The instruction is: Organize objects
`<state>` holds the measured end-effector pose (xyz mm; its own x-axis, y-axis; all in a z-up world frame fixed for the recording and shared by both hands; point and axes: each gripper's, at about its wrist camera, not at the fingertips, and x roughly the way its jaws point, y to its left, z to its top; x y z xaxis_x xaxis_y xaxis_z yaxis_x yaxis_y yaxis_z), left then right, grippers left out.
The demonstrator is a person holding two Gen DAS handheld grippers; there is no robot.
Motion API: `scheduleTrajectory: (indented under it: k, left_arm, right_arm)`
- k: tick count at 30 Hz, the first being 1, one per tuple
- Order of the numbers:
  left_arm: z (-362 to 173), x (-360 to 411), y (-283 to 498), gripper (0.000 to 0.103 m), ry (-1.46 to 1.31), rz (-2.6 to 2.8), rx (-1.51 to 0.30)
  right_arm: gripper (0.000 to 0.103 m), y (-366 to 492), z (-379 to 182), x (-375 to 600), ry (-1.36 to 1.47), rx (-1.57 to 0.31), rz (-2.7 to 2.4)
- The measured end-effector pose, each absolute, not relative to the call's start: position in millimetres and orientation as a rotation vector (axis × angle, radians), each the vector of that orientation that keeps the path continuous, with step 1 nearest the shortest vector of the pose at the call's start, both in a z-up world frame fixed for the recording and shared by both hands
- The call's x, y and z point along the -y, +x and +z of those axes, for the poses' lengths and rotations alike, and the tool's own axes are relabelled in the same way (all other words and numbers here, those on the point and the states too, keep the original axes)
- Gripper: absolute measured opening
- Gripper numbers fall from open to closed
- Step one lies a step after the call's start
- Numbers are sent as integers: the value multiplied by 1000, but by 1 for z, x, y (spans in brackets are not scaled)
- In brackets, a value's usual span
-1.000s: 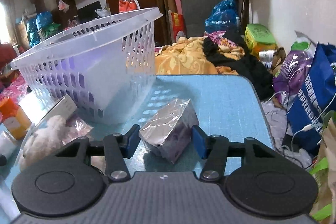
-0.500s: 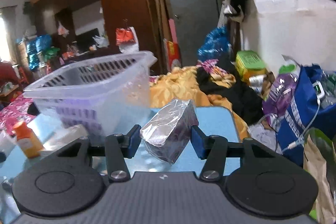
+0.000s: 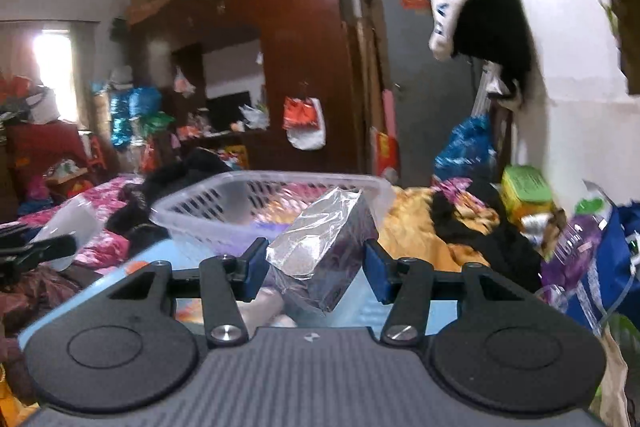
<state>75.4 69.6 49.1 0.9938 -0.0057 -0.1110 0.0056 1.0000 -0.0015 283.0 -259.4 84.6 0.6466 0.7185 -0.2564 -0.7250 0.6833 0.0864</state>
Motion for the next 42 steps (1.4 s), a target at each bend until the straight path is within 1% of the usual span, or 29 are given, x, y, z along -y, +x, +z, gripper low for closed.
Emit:
scheduleTrajectory:
  k: [3, 7, 11, 16, 19, 22, 27, 28, 29, 30, 31, 32, 33, 37, 39, 42]
  left_arm:
    - [70, -65, 87, 50, -7, -28, -106]
    - [96, -60, 121, 50, 4, -19, -128]
    - [109, -70, 189, 50, -22, 25, -238]
    - [99, -88, 259, 50, -49, 62, -393]
    - [88, -93, 282, 50, -42, 93, -458]
    - [78, -97, 292, 50, -40, 108, -504]
    - [72, -103, 294, 51, -60, 106, -518]
    - [70, -103, 296, 51, -61, 103, -525]
    - [68, -103, 296, 52, -63, 97, -527]
    - [67, -103, 295, 56, -67, 92, -527]
    - [66, -104, 294, 68, -71, 85, -525]
    - [65, -104, 295, 76, -75, 77, -523]
    - [65, -104, 292, 86, -76, 69, -515]
    - [71, -94, 269, 87, -54, 45, -456]
    - [72, -87, 244, 88, -34, 32, -412]
    - [64, -77, 202, 89, -32, 16, -380]
  right_arm:
    - [55, 289, 95, 249, -31, -271, 834]
    - [55, 310, 110, 227, -49, -260, 819]
    - [55, 350, 112, 198, -80, -324, 761]
    - [55, 393, 92, 175, -101, -418, 698]
    - [55, 405, 81, 169, -113, -455, 675]
    - [55, 407, 72, 164, -125, -489, 690]
    - [57, 401, 69, 163, -124, -497, 713]
    - [64, 399, 70, 162, -122, -496, 718]
    - [75, 397, 70, 163, -119, -484, 717]
    - [81, 394, 71, 164, -121, -467, 714]
    - [90, 392, 71, 164, -129, -454, 711]
    - [96, 391, 73, 164, -131, -446, 710]
    - [98, 390, 74, 167, -131, -443, 707]
    - [103, 371, 82, 188, -100, -415, 729]
    - [103, 353, 79, 208, -85, -369, 748]
    - [103, 322, 57, 250, -52, -335, 803]
